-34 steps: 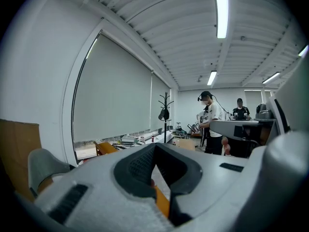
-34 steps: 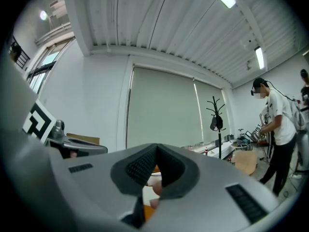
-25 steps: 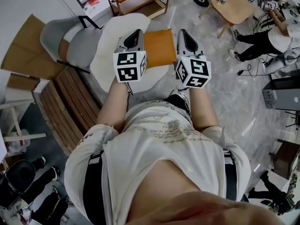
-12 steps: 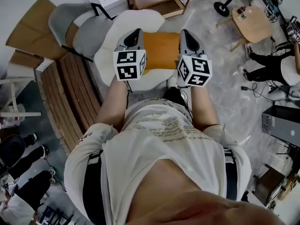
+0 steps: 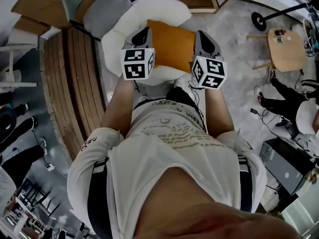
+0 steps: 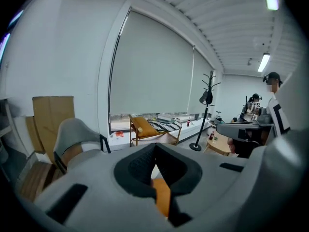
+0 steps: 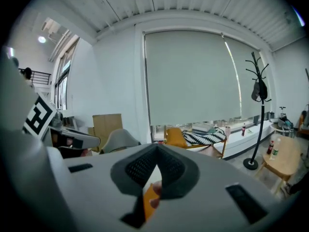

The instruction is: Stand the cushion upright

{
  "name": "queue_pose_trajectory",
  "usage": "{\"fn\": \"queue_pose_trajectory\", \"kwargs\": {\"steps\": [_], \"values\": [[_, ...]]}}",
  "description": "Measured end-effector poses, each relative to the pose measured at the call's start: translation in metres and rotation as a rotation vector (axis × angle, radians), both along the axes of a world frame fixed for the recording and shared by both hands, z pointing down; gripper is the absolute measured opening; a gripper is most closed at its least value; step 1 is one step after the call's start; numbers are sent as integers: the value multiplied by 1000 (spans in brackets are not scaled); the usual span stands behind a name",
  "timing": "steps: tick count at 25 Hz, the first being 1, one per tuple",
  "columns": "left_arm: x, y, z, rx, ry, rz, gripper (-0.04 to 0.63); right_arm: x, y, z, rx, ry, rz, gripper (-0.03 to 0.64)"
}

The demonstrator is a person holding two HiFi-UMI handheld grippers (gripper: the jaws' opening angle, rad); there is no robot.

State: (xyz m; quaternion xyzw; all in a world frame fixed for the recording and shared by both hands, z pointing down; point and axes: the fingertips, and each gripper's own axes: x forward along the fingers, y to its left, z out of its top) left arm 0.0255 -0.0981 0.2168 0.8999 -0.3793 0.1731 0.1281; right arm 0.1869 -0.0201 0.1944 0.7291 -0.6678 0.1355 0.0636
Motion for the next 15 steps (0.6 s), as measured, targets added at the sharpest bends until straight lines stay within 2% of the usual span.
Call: {"fn": "queue_pose_trajectory", "kwargs": {"steps": [8,15], "values": [[-7,-6,68,-130,-52,-114,15,16,-20,68,-146,-26,-84,26],[-13,-8,148,-214,-124,-154,15,24,-25,148,-280,-33,-118,26]]}}
